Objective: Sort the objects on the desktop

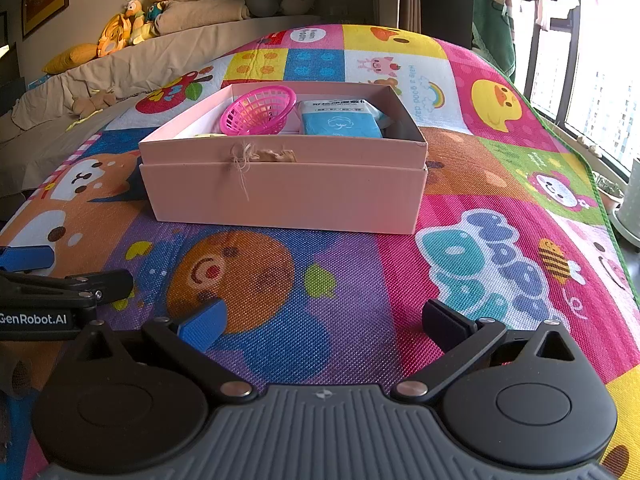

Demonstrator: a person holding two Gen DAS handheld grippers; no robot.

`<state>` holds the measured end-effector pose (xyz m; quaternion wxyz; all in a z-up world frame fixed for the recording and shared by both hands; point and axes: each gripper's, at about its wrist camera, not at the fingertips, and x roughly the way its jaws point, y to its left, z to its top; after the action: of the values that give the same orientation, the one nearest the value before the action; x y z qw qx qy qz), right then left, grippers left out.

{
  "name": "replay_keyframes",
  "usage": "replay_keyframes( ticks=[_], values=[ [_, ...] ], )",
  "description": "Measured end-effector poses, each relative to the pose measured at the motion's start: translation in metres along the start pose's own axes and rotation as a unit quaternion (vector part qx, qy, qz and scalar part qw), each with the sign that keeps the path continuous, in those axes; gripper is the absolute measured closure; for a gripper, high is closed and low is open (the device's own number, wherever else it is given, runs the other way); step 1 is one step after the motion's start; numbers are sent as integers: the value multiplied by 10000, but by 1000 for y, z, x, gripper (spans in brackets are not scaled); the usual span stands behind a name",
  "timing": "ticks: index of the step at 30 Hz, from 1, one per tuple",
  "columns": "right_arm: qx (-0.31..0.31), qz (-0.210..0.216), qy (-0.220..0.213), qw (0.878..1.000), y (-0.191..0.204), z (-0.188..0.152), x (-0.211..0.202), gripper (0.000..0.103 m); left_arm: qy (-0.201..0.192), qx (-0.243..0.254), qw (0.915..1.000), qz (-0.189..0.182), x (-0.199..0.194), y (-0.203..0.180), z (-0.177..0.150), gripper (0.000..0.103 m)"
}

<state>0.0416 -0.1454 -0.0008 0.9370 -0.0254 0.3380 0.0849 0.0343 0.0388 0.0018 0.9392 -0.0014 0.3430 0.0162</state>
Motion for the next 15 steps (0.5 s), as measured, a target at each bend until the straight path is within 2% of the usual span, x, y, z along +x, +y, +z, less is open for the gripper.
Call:
replay_keyframes(
  ticks=[15],
  values=[
    [9, 7, 1, 10000, -1, 0, 0, 0, -4, 1, 10000, -4, 0, 0, 0, 0]
  ],
)
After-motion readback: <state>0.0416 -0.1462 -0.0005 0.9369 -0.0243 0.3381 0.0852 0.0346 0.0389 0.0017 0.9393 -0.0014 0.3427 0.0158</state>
